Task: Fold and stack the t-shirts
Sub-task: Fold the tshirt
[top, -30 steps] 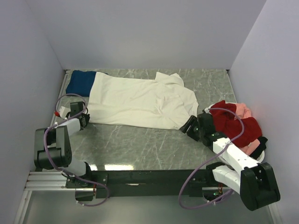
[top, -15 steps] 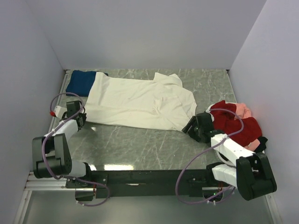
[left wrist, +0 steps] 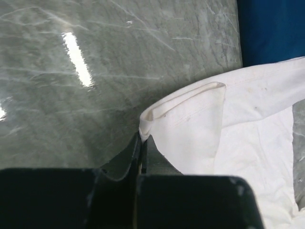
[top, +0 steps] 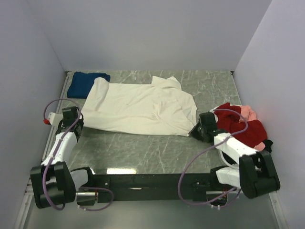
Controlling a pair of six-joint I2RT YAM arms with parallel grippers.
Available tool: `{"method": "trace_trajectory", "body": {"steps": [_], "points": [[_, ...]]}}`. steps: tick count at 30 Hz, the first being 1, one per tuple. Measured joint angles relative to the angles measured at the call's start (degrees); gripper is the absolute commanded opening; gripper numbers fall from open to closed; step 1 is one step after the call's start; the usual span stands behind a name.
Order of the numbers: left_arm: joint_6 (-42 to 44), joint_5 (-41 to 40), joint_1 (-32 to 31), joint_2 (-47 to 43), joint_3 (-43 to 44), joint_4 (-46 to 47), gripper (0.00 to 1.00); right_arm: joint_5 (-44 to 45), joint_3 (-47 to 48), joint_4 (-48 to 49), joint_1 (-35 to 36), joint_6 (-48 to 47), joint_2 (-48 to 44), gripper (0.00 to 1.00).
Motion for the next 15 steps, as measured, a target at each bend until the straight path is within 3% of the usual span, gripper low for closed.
{"method": "trace_trajectory", "body": {"steps": [5,10,15], "points": [[-1.5,-1.8,0.0,-6.8,0.0,-6.9,0.01,-0.6,-0.8,-5.3,-0.9,0.0,-12.6,0.0],[-3.3,-4.5,0.2,-14.4,0.0,-14.4,0.01,-0.7,-1.2,-14.3,-2.0,0.3,-32.1,0.0],[-5.3,-5.8,0.3,-20.8,-0.1,-20.5,0.03,-1.8,-1.4,-21.4,-2.2,1.1,-42.8,0.01]]}}
